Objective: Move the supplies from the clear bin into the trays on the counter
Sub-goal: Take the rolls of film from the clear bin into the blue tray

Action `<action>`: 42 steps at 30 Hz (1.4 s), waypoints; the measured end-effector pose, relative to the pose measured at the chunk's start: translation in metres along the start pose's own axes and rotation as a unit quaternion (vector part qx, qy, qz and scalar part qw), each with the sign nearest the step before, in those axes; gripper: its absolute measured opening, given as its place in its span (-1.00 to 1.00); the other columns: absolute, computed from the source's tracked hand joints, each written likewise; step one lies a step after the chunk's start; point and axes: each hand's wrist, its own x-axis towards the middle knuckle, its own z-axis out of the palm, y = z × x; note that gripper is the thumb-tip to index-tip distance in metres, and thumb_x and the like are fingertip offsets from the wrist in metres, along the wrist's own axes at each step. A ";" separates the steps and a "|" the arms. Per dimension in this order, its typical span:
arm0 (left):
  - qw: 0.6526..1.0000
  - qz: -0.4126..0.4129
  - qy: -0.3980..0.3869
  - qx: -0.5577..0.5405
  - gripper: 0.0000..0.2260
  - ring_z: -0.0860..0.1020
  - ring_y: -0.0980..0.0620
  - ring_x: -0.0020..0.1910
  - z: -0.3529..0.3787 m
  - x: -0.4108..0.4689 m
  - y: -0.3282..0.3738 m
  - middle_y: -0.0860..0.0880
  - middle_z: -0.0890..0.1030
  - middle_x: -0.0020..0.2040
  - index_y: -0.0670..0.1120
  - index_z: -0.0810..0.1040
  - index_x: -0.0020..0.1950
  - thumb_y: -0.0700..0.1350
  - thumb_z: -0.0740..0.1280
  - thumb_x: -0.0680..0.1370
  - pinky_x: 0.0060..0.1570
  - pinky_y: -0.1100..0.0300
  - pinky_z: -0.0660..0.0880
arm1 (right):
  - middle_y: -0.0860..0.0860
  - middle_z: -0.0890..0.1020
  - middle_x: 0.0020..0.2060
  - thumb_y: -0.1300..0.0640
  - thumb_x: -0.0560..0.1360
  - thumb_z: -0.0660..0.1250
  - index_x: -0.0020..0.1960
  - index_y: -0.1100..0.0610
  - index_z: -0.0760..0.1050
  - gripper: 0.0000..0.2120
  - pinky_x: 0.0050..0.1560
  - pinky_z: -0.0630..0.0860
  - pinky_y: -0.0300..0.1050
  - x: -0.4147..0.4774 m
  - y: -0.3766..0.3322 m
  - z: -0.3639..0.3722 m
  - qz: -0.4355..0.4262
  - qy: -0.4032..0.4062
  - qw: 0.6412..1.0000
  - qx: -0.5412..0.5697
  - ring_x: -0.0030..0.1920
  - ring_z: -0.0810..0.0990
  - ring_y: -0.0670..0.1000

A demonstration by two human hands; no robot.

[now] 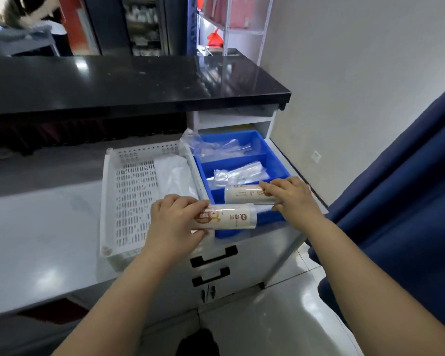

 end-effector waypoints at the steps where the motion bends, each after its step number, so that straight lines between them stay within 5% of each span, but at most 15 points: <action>1: 1.000 -0.004 0.001 -0.006 -0.45 0.48 -0.12 0.06 0.006 0.016 -0.004 0.05 0.63 0.04 0.05 0.60 0.19 0.02 0.59 0.22 0.00 -0.01 0.26 | 0.00 0.54 0.23 0.19 0.39 0.46 0.40 -0.05 0.36 -0.37 0.25 0.33 0.05 0.009 0.004 0.006 0.002 -0.011 1.000 0.008 0.16 0.39 0.11; 7: 1.000 -0.012 -0.001 -0.017 -0.47 0.41 -0.05 0.10 0.042 0.098 -0.025 0.09 0.60 0.08 0.09 0.56 0.24 0.03 0.55 0.29 0.04 0.03 0.19 | -0.05 0.58 0.17 0.24 0.34 0.47 0.23 -0.08 0.52 -0.50 0.18 0.37 0.03 0.054 0.031 0.039 -0.042 -0.062 0.995 0.062 0.11 0.45 0.13; 17: 0.994 -0.109 -0.001 0.021 -0.44 0.40 -0.07 0.10 0.100 0.153 -0.004 0.06 0.60 0.10 0.09 0.54 0.26 0.05 0.55 0.28 0.06 0.02 0.20 | -0.07 0.37 0.36 0.07 0.56 0.25 0.42 -0.22 0.24 -0.52 0.30 0.31 0.03 0.082 0.069 0.063 -0.211 -0.165 0.961 0.074 0.28 0.32 0.06; 23: 0.978 -0.200 0.030 0.052 -0.44 0.42 -0.11 0.12 0.108 0.146 0.024 0.03 0.60 0.12 0.07 0.56 0.26 0.04 0.57 0.27 0.08 -0.02 0.24 | -0.02 0.40 0.35 -0.07 0.50 0.31 0.26 -0.08 0.49 -0.66 0.28 0.37 0.09 0.087 0.077 0.061 -0.328 -0.204 0.916 0.105 0.26 0.35 0.06; 27: 0.964 -0.249 0.051 0.082 -0.44 0.44 -0.15 0.11 0.105 0.136 0.037 0.01 0.62 0.11 0.05 0.58 0.24 0.01 0.58 0.26 0.06 -0.04 0.27 | 0.02 0.34 0.35 -0.21 0.41 0.35 0.25 -0.06 0.48 -0.54 0.31 0.32 0.08 0.095 0.073 0.059 -0.331 -0.222 0.914 0.073 0.28 0.29 0.09; 34: 0.948 -0.295 0.061 0.099 -0.44 0.42 -0.13 0.12 0.097 0.115 0.044 0.00 0.61 0.11 0.06 0.57 0.25 0.03 0.58 0.27 0.07 -0.02 0.24 | 0.14 0.27 0.33 -0.13 0.42 0.36 0.24 0.11 0.49 -0.52 0.31 0.23 0.10 0.099 0.053 0.055 -0.332 -0.228 0.916 -0.009 0.28 0.22 0.18; 42: 0.939 -0.317 0.078 0.111 -0.45 0.40 -0.12 0.11 0.082 0.103 0.031 -0.01 0.60 0.12 0.05 0.55 0.26 0.04 0.56 0.29 0.05 -0.02 0.23 | 0.07 0.47 0.20 0.01 0.48 0.34 0.23 0.07 0.36 -0.62 0.12 0.48 0.05 0.087 0.053 0.033 -0.260 -0.286 0.911 0.146 0.11 0.43 0.07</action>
